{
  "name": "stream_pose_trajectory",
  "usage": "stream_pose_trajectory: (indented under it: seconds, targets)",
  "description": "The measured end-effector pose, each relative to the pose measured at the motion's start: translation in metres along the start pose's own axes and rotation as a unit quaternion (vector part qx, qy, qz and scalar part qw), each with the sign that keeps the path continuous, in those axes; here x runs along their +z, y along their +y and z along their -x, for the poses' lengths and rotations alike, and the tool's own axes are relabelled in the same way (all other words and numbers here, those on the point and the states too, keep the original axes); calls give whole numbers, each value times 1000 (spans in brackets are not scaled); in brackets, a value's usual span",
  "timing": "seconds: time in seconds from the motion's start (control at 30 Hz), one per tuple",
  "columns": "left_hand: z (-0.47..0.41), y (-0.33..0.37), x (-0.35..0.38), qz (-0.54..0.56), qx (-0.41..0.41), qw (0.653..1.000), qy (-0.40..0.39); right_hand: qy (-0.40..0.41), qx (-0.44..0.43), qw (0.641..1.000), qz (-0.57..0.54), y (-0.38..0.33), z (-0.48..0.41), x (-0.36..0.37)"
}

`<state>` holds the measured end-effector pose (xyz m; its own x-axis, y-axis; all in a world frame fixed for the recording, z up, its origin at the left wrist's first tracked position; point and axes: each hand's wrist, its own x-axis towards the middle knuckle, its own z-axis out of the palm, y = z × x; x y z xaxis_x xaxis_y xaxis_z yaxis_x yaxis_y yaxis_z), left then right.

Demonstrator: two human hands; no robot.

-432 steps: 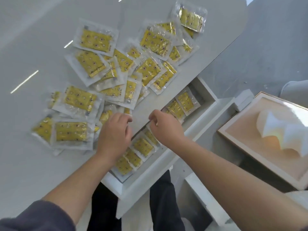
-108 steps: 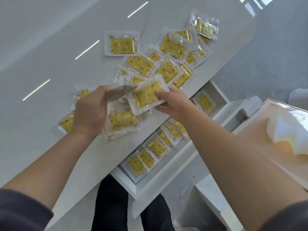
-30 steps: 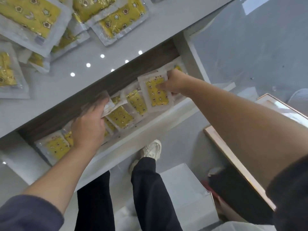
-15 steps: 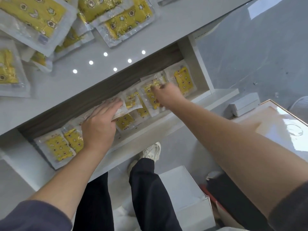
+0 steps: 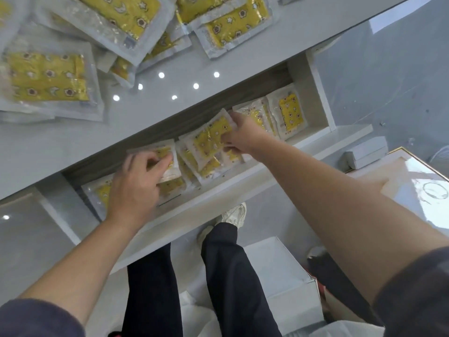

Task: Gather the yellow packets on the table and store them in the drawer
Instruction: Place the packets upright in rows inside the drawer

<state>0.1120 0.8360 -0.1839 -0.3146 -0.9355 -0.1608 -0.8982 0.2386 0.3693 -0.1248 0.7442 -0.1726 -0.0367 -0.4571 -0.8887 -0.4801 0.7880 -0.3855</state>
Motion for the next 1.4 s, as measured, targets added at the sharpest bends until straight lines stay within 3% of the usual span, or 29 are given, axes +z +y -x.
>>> stream_pose_trajectory:
  seconds: [0.07,0.13,0.23,0.33,0.43,0.57,0.63,0.73,0.83,0.9,1.03,1.17,1.23,1.33,1.4]
  targets:
    - [12,-15,-1,-25,-12,1000,-10,-22,-42,993,105,-7,-3,5]
    - [21,-27,1,-19,-15,999,-21,-71,-98,965,234,-19,-5,17]
    - [32,-37,12,-2,-21,997,-68,-134,-174,881,418,-38,-10,53]
    - [41,-48,27,31,-10,988,-148,-164,-198,816,518,-46,-21,87]
    - [46,-60,34,85,-32,974,-208,-88,-192,773,598,-42,-27,103]
    - [35,-67,28,42,-114,981,-148,71,-235,745,620,-25,-28,110]
    - [25,-68,26,0,-159,975,-154,95,-274,726,624,-15,-31,111]
    - [16,-63,27,-57,-164,962,-211,92,-271,709,645,-4,-31,110]
    - [11,-54,20,-92,-166,958,-214,115,-267,731,618,-3,-20,106]
    - [9,-43,2,-56,-164,964,-203,135,-283,757,574,-10,0,102]
    - [11,-19,-64,81,-123,983,-110,163,-315,836,419,-31,59,91]
    - [3,-14,-125,126,-88,988,-20,187,-319,872,320,-62,114,94]
    - [-13,-22,-144,112,-91,989,0,196,-280,903,262,-86,124,95]
    - [-50,-42,-159,43,-74,996,6,213,-159,963,36,-129,118,90]
    - [-78,-57,-165,-7,-67,997,-45,236,-85,961,-117,-155,99,79]
